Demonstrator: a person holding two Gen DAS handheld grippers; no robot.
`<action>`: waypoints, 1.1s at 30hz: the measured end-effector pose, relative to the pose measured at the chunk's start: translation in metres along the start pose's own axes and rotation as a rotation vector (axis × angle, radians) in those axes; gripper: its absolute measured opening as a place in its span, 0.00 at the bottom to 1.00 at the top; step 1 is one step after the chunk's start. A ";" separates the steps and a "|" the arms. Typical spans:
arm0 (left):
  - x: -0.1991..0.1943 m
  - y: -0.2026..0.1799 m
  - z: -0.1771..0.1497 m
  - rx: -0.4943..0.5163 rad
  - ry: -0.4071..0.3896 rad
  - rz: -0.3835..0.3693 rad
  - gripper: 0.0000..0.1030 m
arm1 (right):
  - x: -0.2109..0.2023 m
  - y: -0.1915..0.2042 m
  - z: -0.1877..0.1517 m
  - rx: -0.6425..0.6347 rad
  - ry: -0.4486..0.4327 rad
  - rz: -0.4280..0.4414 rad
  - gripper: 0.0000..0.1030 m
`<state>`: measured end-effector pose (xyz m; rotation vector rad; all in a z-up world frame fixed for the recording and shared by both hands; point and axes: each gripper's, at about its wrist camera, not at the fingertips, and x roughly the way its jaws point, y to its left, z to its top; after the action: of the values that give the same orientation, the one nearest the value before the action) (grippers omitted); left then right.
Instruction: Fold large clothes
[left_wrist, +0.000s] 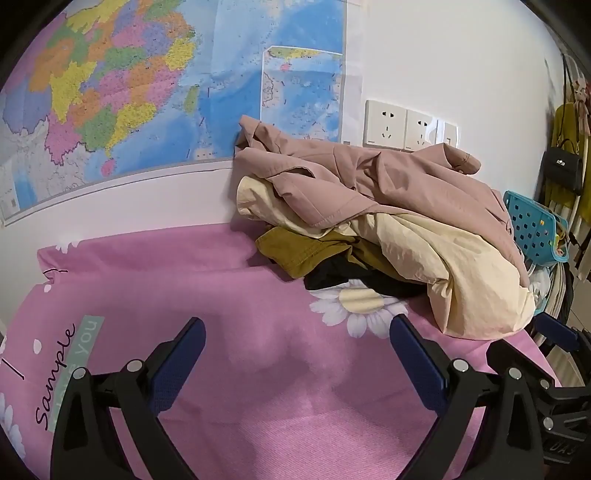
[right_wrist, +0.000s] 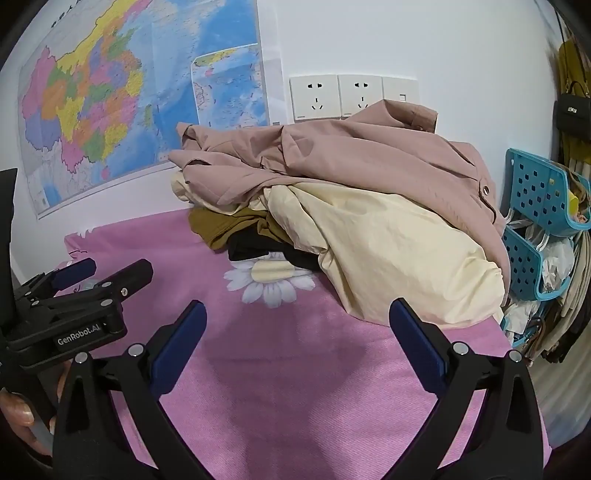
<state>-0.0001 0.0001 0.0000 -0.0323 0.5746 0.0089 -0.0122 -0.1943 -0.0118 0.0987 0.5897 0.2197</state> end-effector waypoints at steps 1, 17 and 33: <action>0.000 0.000 0.000 0.000 0.000 0.000 0.94 | 0.000 0.000 0.000 0.001 0.002 0.000 0.95; -0.003 -0.001 -0.001 0.003 -0.002 0.000 0.94 | -0.002 0.001 0.000 -0.012 -0.004 -0.013 0.95; -0.005 -0.003 -0.003 0.000 -0.006 -0.003 0.94 | -0.004 0.000 -0.001 -0.017 -0.001 -0.023 0.95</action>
<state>-0.0054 -0.0027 0.0005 -0.0333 0.5685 0.0059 -0.0160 -0.1956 -0.0108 0.0753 0.5878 0.2023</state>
